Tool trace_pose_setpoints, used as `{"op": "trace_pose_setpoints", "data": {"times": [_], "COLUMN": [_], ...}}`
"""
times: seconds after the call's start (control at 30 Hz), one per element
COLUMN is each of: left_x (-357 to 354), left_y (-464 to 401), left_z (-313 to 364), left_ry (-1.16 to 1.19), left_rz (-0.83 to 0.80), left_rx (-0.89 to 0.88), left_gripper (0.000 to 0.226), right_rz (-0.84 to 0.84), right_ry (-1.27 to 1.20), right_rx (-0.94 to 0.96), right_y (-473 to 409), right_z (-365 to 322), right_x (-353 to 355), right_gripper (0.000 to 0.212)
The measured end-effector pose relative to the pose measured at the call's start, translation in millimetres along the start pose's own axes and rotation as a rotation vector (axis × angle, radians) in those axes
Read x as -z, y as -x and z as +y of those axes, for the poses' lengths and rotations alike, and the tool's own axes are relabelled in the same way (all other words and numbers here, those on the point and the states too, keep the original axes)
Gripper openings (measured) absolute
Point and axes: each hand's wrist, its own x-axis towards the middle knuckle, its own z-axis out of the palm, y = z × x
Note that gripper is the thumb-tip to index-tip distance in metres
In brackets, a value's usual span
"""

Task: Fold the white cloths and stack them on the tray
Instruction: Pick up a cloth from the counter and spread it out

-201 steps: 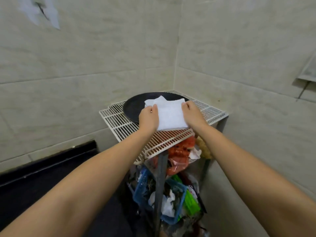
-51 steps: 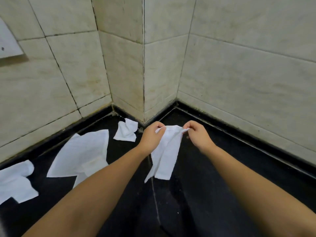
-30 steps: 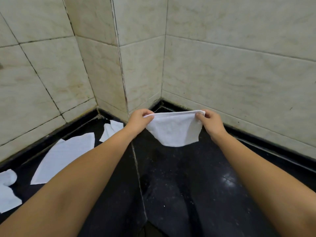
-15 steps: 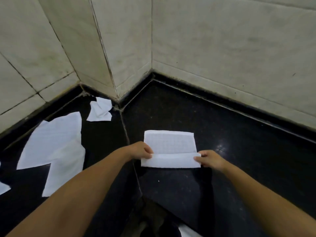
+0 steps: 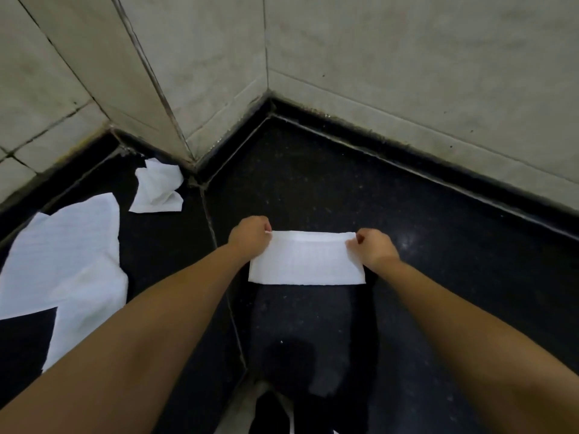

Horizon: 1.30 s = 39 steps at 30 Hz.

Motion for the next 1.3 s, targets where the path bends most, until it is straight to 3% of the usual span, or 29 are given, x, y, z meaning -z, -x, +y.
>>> {"op": "trace_pose_setpoints", "data": {"times": [0.13, 0.27, 0.37, 0.47, 0.6, 0.77, 0.87, 0.93, 1.0, 1.1, 1.2, 1.3], "left_x": [-5.2, -3.8, -2.3, -2.5, 0.0, 2.4, 4.1, 9.1, 17.1, 28.1, 33.7, 29.6], "left_y": [-3.5, -2.3, 4.9, 17.7, 35.2, 48.9, 56.1, 59.4, 60.0, 55.6, 46.9, 34.9], "left_z": [-6.8, -11.3, -13.7, -24.7, -43.0, -54.6, -50.5, -43.1, -33.3, -7.8, 29.1, 65.8], "left_ry": [-0.154, -0.138, -0.175, -0.15, 0.136, 0.439, 0.588, 0.706, 0.827, 0.969, 1.036, 1.074], "left_rz": [0.039, 0.002, -0.062, -0.159, -0.148, -0.121, -0.134, -0.148, -0.161, -0.208, -0.273, -0.342], "left_rx": [-0.04, -0.077, -0.074, -0.068, 0.026, 0.163, 0.227, 0.271, 0.311, 0.333, 0.33, 0.345], "left_gripper": [0.018, 0.026, 0.026, 0.024, 0.015, 0.007, 0.009, 0.009, 0.011, 0.017, 0.017, 0.01], "right_rz": [0.089, 0.191, 0.221, 0.103, 0.03, 0.035, 0.087, 0.025, -0.057, -0.015, 0.006, 0.056], "right_ry": [0.245, 0.356, 0.358, 0.275, 0.287, 0.549, 0.548, 0.357, 0.046, -0.252, -0.367, -0.333], "right_rx": [0.063, 0.138, 0.366, 0.642, 0.88, 0.734, 0.702, 0.653, 0.519, 0.347, 0.217, 0.138], "right_y": [-1.0, 4.3, 25.4, 61.8, 105.2, 125.3, 127.1, 123.5, 121.9, 115.4, 101.3, 85.1], "right_z": [-2.5, -5.5, -17.9, -34.9, -56.3, -72.6, -80.7, -80.8, -77.2, -63.3, -43.2, -20.0], "right_x": [-4.1, -3.2, -11.5, -34.3, -88.1, -124.3, -122.6, -115.8, -103.2, -79.5, -57.5, -35.5], "right_gripper": [0.022, 0.042, 0.038, 0.026, 0.021, 0.049, 0.03, 0.016, 0.015, 0.013, 0.011, 0.013]}}
